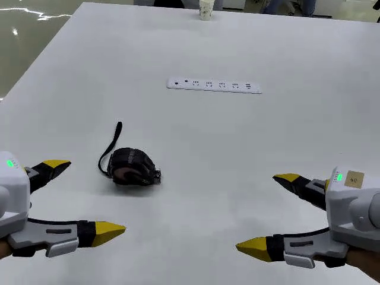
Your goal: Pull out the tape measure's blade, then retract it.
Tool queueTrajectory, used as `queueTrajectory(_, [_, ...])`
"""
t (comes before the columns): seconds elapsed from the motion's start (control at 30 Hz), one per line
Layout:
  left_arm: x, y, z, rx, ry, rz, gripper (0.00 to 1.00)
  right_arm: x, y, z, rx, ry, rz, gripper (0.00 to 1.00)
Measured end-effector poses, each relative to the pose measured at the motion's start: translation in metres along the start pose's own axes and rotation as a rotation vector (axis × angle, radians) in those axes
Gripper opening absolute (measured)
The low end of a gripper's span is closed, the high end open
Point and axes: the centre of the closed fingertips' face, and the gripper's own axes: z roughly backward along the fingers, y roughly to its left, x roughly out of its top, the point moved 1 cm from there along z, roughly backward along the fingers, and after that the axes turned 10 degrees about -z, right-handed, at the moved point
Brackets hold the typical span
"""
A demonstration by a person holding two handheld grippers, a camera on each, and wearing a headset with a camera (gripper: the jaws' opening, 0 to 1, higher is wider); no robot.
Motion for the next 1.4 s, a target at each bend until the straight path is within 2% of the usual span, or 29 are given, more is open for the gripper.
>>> queueTrajectory(0.57, [0.004,0.019,-0.015,-0.068,0.04,-0.078,0.92,0.005,-0.015,-0.018,0.048,0.058,0.067,0.84])
queueTrajectory(0.97, [0.01,0.031,-0.027,-0.115,0.064,-0.14,0.83,0.012,-0.024,-0.034,0.081,0.085,0.115,0.77])
queueTrajectory(1.4, [0.009,0.04,-0.04,-0.161,0.094,-0.197,0.73,0.024,-0.031,-0.052,0.116,0.104,0.16,0.7])
